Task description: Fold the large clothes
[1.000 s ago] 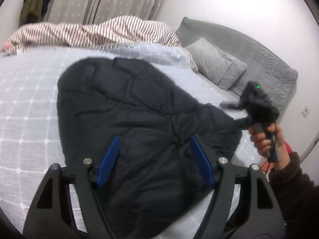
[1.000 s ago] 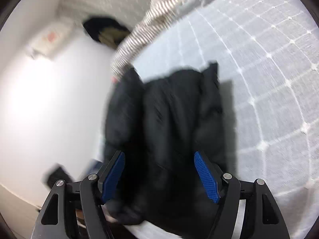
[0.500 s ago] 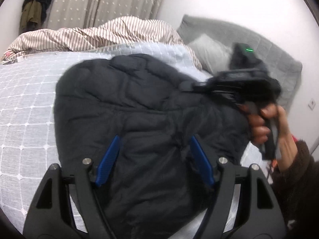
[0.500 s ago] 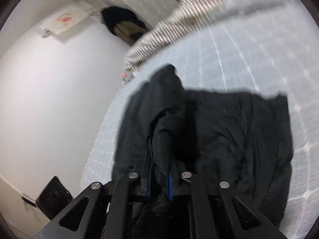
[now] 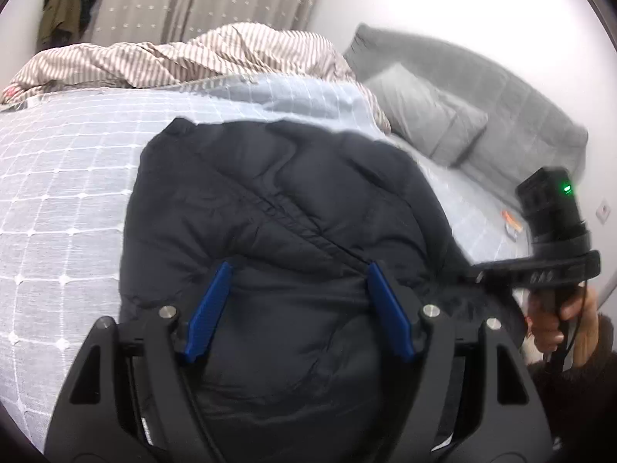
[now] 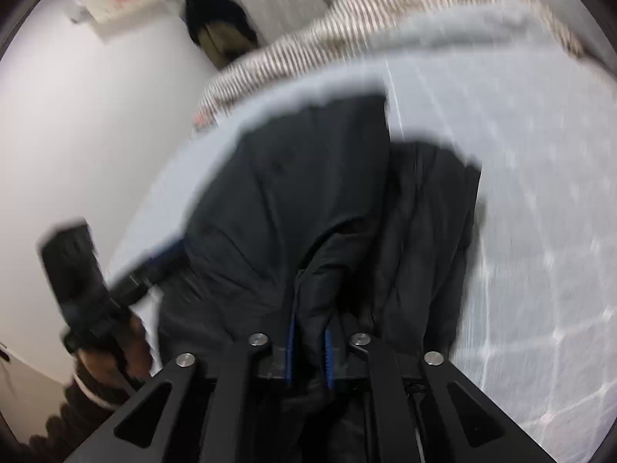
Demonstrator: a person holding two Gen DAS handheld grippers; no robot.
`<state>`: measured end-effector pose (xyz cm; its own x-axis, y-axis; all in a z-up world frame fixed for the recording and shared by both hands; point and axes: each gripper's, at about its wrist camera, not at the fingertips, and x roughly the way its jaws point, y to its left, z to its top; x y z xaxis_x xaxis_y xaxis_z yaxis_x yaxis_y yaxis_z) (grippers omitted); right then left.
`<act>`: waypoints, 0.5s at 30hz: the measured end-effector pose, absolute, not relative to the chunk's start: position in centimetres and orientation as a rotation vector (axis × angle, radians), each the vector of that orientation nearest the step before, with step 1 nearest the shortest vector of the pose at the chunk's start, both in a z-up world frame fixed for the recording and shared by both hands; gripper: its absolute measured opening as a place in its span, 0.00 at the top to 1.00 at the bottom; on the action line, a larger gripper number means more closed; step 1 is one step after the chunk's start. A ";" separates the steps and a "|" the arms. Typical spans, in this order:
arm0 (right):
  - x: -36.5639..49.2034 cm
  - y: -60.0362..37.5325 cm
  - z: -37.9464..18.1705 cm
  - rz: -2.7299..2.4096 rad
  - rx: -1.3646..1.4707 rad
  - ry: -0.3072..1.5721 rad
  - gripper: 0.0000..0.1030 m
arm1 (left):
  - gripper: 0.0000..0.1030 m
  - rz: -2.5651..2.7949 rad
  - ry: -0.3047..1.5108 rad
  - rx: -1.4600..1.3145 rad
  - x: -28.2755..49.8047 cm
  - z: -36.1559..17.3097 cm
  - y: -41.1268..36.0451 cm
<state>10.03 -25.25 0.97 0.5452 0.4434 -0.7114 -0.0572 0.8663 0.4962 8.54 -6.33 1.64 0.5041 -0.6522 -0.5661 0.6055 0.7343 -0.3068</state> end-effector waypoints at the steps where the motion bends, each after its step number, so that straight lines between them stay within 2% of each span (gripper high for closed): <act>1: 10.1 -25.5 -0.1 0.318 0.465 0.984 0.80 | 0.29 -0.760 0.718 -0.053 8.4 1.5 -6.7; 5: 9.8 -27.3 1.8 0.316 0.515 0.951 0.68 | 0.29 -0.749 0.725 -0.012 7.9 1.3 -7.4; 6: 9.7 -27.9 2.6 0.310 0.527 0.911 0.51 | 0.29 -0.750 0.727 -0.015 7.9 1.3 -7.3; 7: 9.7 -28.6 3.5 0.297 0.542 0.862 0.22 | 0.29 -0.753 0.727 -0.016 7.9 1.3 -7.3; 8: 9.9 -29.1 4.4 0.277 0.555 0.822 0.14 | 0.29 -0.753 0.727 -0.013 7.8 1.2 -7.3; 10: 10.5 -29.8 5.3 0.240 0.572 0.755 0.13 | 0.29 -0.755 0.728 -0.007 7.8 1.2 -7.3; 15: 14.8 -29.3 5.2 0.148 0.590 0.757 0.13 | 0.29 -0.758 0.723 0.002 7.4 1.2 -7.4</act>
<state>14.82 -29.32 5.21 0.7254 0.3323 -0.6029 0.0800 0.8291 0.5533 7.44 -7.41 1.17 0.4998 -0.6257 -0.5989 0.6271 0.7384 -0.2481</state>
